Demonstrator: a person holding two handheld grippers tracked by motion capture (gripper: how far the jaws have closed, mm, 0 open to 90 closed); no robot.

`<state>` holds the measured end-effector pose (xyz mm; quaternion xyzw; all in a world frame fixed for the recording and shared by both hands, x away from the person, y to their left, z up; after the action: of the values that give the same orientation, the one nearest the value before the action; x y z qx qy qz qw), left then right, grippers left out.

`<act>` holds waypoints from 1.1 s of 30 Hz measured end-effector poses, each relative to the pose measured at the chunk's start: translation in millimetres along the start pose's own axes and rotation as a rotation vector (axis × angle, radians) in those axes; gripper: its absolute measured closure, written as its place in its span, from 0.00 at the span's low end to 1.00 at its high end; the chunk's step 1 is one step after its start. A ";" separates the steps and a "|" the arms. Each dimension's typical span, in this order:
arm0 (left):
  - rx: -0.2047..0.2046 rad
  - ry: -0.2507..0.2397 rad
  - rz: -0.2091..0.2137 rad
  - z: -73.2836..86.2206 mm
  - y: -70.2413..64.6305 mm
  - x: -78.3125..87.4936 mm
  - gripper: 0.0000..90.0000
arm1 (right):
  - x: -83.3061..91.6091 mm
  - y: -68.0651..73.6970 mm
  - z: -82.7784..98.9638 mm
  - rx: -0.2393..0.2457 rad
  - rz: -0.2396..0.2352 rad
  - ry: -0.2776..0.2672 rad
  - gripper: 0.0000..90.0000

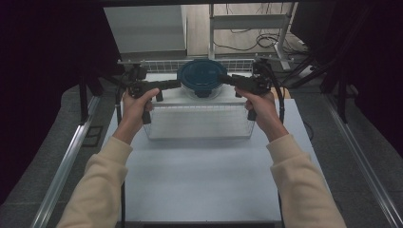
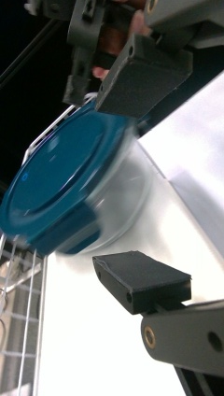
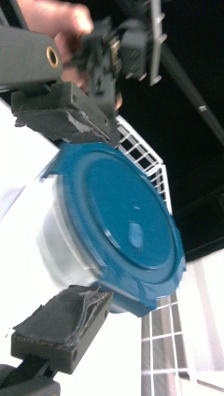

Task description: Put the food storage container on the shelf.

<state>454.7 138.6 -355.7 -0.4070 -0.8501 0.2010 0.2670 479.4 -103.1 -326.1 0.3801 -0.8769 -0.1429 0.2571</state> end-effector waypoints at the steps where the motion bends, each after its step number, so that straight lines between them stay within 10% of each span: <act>1: -0.029 0.007 0.000 6.2 -4.2 4.2 0.25 | 4.9 1.9 3.0 0.037 0.013 0.000 0.21; 7: -0.105 0.029 -0.004 39.9 -18.9 21.3 0.25 | 32.8 7.4 30.6 0.240 0.090 0.000 0.22; 15: -0.168 0.052 -0.033 100.9 -27.3 38.6 0.25 | 68.2 13.3 94.7 0.310 0.089 0.002 0.22; 24: -0.197 0.139 -0.099 181.2 -19.4 44.4 0.26 | 93.5 -1.4 170.6 0.316 0.104 0.044 0.22; 33: -0.185 0.167 -0.165 212.0 -6.3 53.4 0.26 | 91.7 -28.0 217.1 0.283 0.145 0.134 0.22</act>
<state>292.1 151.2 -501.3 -0.3741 -0.8702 0.0647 0.3140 321.4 -177.7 -486.7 0.3571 -0.8943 0.0265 0.2683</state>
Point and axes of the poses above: each handheld gripper's, and its own axes: x roughly backward along the jaws, z roughly out of its underside, y roughly to its left, the point moved 7 cm from there along -x, roughly forward along the jaws, and after that the axes turned 4 degrees about z, right-handed, at the moved point
